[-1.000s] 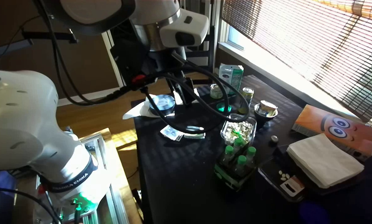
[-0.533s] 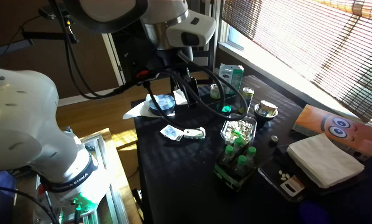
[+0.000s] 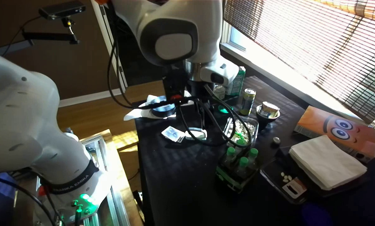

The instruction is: Remove one bottle from the box.

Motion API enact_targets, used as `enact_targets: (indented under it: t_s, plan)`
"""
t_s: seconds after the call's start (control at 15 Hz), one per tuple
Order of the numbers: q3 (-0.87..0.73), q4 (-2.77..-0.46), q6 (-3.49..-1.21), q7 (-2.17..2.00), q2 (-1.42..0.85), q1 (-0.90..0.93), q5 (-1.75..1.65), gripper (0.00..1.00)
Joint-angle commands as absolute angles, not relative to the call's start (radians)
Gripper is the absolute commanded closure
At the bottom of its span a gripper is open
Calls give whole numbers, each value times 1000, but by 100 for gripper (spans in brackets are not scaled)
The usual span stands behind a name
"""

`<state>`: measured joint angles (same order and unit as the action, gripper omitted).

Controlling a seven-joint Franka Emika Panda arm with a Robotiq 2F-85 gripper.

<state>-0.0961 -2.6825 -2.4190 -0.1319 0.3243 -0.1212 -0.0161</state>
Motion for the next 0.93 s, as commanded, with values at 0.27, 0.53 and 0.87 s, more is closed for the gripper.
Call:
enact_targets:
  t_s: [0.27, 0.53, 0.87]
  plan:
    - [-135, -2474, -2486, -273, -96, -163, 59, 0]
    - [-150, -2479, -2483, -250, -91, -155, 62, 0]
    - [-217, -2510, -2501, -670, -48, -140, -162, 0]
